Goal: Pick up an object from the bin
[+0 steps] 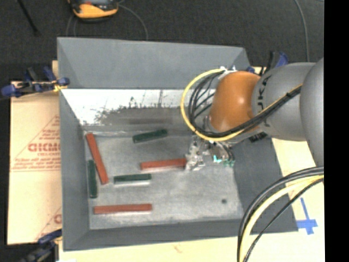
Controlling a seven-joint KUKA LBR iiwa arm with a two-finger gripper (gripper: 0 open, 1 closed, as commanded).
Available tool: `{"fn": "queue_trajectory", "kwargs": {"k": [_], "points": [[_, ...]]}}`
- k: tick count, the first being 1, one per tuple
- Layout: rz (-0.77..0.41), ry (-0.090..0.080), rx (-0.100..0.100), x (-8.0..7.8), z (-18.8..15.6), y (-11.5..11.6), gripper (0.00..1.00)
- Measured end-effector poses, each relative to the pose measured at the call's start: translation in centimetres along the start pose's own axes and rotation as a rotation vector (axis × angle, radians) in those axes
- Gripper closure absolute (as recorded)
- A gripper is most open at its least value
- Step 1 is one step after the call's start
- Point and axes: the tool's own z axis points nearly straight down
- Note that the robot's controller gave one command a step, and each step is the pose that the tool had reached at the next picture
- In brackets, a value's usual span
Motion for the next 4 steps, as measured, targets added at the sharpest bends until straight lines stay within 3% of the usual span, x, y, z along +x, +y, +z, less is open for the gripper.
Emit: {"fn": "queue_trajectory", "kwargs": {"k": [1, 2, 3, 4], "points": [[-0.001, 0.000, 0.000, 0.0, 0.0, 0.0, 1.00], [-0.001, 0.000, 0.000, 0.0, 0.0, 0.0, 0.00], [-0.001, 0.000, 0.000, 0.0, 0.0, 0.0, 0.00], [-0.002, -0.006, -0.022, 0.6, 0.1, -2.2, 0.00]]}}
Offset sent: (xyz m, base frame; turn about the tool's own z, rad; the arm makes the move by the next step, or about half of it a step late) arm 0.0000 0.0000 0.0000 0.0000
